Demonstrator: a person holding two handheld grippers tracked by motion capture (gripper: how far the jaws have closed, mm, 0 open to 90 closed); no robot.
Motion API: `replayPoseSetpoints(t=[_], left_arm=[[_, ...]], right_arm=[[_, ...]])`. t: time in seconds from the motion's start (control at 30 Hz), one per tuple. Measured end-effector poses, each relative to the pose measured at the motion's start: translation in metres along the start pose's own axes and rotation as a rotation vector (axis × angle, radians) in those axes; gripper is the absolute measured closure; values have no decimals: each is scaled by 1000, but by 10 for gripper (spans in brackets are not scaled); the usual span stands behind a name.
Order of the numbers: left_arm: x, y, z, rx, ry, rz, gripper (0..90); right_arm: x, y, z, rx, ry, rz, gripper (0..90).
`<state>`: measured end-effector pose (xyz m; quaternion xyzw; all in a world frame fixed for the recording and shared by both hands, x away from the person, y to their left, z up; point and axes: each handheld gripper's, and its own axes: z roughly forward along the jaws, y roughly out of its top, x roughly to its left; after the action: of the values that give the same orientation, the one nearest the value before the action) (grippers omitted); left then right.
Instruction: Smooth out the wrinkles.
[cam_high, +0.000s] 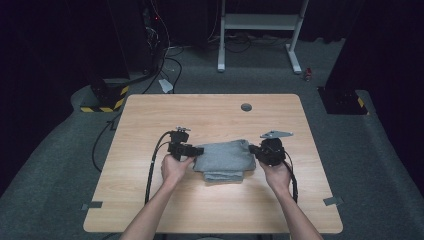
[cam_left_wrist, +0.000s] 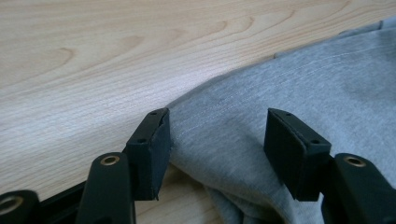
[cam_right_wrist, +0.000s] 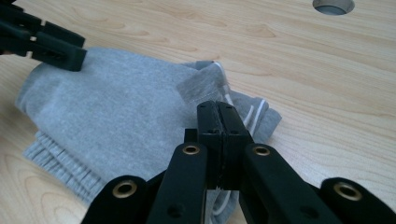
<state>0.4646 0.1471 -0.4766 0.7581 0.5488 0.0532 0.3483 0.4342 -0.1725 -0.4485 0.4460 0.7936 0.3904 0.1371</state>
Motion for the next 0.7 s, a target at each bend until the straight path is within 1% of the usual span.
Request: replayPoseSetpoints(t=[0.03,0.07,0.1,0.13,0.17,0.23,0.3,0.37,0.43,0.47,0.5,0.53,0.6,0.63,0.7], left_arm=[[0,0,1,6,-10,-5,459],[-1,1,2,8,-19,-13,459],[-1,1,3,11,-20,-10,558],[-3,2,4,12,-16,3,558],[-3,2,5,17,-13,22,621],[-6,2,5,15,-6,39,738],[-8,4,4,12,-8,63,819],[-12,5,0,-5,-13,83,846],[-14,5,-6,-45,-33,89,848],[-14,5,-9,-58,-41,101,849],[-18,3,-16,-90,-47,124,849],[-18,3,-16,-90,-47,124,849],[-20,0,-24,-127,-68,145,848],[-21,-2,-28,-140,-74,158,848],[-23,-7,-34,-160,-100,168,847]], right_arm=[[1,-1,-2,-2,0,-8,893],[1,-1,-2,-2,0,-8,893],[2,-2,-2,6,-1,-15,892],[2,-2,-2,6,-1,-15,892],[2,-1,-1,12,0,-14,891],[2,-1,2,19,-5,-16,889],[2,-1,4,28,-5,-10,891],[3,-4,2,30,-3,-17,893],[2,-5,0,28,-4,-19,894],[2,-6,-2,20,-5,-19,894],[0,-9,-7,11,-3,-3,895],[0,-9,-7,11,-3,-3,895],[0,-12,-9,0,-3,-17,895],[0,-13,-11,-2,-3,-15,895],[2,-17,-16,-12,1,-16,895]])
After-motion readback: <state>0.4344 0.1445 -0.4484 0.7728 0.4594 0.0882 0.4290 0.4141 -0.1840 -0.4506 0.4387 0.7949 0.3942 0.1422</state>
